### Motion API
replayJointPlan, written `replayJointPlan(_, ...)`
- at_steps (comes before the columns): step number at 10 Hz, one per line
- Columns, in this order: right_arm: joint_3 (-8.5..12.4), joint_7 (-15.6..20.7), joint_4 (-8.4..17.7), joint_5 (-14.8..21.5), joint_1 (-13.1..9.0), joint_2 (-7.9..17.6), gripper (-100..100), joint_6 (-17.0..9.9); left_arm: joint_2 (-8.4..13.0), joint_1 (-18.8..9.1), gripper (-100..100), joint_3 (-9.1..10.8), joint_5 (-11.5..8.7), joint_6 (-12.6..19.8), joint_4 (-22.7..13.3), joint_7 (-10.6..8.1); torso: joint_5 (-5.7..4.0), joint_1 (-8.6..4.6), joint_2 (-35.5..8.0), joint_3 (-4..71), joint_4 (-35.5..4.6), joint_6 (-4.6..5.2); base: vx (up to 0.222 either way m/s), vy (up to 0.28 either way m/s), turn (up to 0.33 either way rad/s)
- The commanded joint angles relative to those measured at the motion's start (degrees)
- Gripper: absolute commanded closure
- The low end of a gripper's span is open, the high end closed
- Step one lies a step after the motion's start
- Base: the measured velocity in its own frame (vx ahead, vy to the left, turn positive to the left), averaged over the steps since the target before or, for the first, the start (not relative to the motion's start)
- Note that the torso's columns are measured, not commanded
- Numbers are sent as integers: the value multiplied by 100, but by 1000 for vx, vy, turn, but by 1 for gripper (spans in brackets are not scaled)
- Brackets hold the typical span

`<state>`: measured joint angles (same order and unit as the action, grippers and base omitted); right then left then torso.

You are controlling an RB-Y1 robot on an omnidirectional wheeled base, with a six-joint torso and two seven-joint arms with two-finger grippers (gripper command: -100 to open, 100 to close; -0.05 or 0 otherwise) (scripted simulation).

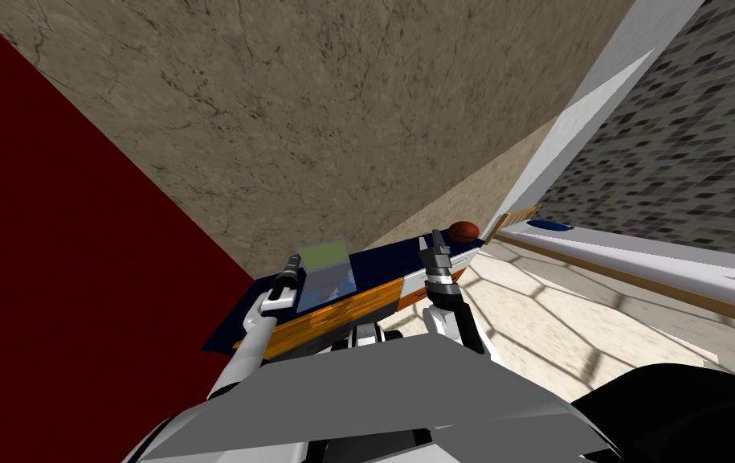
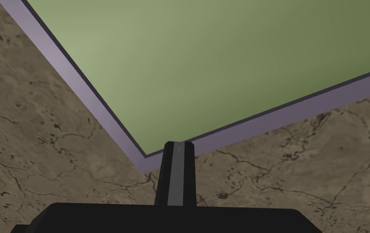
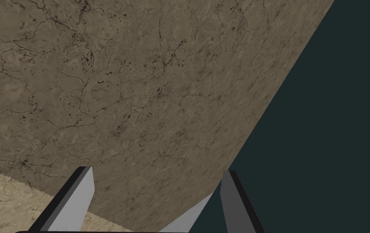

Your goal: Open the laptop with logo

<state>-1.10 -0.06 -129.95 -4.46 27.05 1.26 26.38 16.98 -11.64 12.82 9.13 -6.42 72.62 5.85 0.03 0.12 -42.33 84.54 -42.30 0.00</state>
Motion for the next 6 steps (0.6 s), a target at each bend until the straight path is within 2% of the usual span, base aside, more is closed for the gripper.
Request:
replayJointPlan(1,0,0,0,0,0,0,0,0,56,-39,100,2,-111,-461,-388,53,-3,-14,5,2,2,-2,12,-46,55)
replayJointPlan(2,0,0,0,0,0,0,0,0,56,-39,100,2,-111,-626,-388,53,-6,-21,7,4,2,1,7,-23,1)
replayJointPlan(3,0,0,0,0,0,0,0,0,56,-39,100,2,-111,-650,-388,53,-4,-12,6,4,2,2,0,0,0)
replayJointPlan(4,0,0,0,0,0,0,0,0,112,-73,100,7,-222,-883,-654,107,-1,-5,4,2,1,0,11,-34,83)
replayJointPlan(6,0,0,0,0,0,0,0,0,112,-73,100,7,-222,-1204,-781,107,-5,-18,6,4,2,1,10,-34,22)
